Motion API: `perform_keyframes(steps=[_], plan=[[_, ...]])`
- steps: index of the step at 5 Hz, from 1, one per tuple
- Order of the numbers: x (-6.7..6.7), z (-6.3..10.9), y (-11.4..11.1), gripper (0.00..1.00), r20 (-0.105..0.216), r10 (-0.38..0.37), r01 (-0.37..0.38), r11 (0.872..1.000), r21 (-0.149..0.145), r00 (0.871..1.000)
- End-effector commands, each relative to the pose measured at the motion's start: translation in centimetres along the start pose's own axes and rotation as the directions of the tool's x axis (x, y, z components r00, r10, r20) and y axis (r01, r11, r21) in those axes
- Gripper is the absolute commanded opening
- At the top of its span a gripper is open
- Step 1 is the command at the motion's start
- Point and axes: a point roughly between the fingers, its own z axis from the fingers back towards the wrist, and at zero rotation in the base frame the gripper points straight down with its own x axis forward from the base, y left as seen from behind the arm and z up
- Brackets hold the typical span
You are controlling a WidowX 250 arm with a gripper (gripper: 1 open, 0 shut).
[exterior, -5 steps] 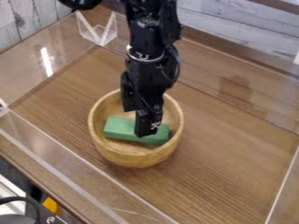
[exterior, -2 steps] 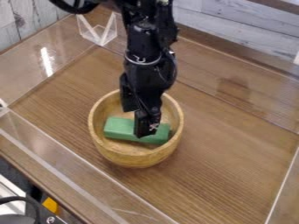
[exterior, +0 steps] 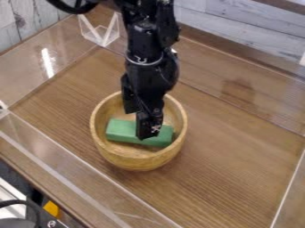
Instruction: Remove the green block from inside the brown bowl and put it on the table
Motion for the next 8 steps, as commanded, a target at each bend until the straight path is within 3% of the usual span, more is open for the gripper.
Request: perform_keyframes(steps=[1, 3, 4, 6, 8], plan=[[0.1, 0.4, 0.5, 1.0, 0.032, 0.008, -0.008, 1.0, 0.024, 0.999], [-0.1, -0.8, 0.5, 1.0, 0.02, 0.004, -0.004, 1.0, 0.012, 1.0], [-0.1, -1.1, 0.5, 0.0, 0.018, 0.005, -0.005, 1.0, 0.007, 1.0], [-0.1, 0.2, 0.3, 0.0, 0.024, 0.02, -0.019, 1.0, -0.001, 1.0], [0.1, 2.7, 0.3, 0.0, 0.042, 0.059, -0.059, 0.998, -0.006, 0.997]])
